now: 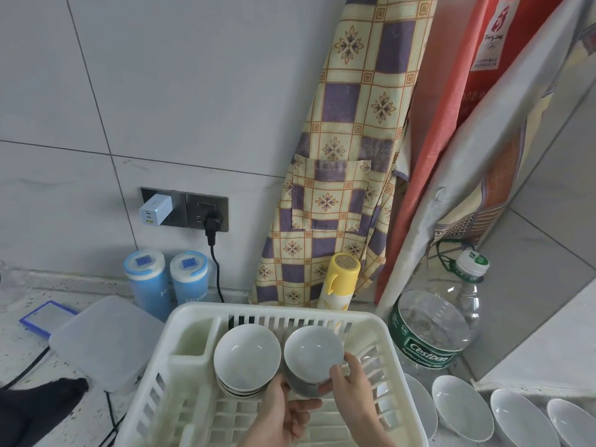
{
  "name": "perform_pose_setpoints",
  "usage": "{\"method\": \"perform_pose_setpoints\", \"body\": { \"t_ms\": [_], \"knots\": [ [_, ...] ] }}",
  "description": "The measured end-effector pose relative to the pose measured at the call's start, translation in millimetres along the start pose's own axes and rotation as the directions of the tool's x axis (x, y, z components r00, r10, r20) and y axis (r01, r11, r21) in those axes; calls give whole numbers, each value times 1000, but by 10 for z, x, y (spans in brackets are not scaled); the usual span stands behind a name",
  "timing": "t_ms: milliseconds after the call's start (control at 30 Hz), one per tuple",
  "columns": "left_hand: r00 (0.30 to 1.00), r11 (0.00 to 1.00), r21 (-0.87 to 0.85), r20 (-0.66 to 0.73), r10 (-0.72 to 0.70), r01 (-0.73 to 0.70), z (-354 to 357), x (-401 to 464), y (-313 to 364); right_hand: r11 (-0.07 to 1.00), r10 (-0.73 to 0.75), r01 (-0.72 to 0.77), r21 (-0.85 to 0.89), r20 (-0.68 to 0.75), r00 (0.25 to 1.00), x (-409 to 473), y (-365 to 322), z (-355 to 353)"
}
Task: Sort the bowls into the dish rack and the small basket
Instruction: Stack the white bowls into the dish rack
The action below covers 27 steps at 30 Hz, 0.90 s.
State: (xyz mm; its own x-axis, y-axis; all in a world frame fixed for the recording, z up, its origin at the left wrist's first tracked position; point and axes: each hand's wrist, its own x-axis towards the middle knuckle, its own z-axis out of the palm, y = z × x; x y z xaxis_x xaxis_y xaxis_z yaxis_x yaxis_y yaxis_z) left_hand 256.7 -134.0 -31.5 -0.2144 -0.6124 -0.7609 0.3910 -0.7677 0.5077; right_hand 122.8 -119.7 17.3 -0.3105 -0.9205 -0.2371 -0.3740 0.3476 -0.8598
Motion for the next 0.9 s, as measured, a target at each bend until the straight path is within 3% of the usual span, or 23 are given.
{"method": "perform_pose_setpoints", "body": {
  "t_ms": [467,900],
  "knots": [
    [999,999,22,-19,33,-32,47,-28,0,988,16,-15,-156,9,1000,24,88,26],
    [986,980,113,-6,165,-164,21,-97,-38,974,61,-45,-222,63,996,81,174,34]
  ]
}}
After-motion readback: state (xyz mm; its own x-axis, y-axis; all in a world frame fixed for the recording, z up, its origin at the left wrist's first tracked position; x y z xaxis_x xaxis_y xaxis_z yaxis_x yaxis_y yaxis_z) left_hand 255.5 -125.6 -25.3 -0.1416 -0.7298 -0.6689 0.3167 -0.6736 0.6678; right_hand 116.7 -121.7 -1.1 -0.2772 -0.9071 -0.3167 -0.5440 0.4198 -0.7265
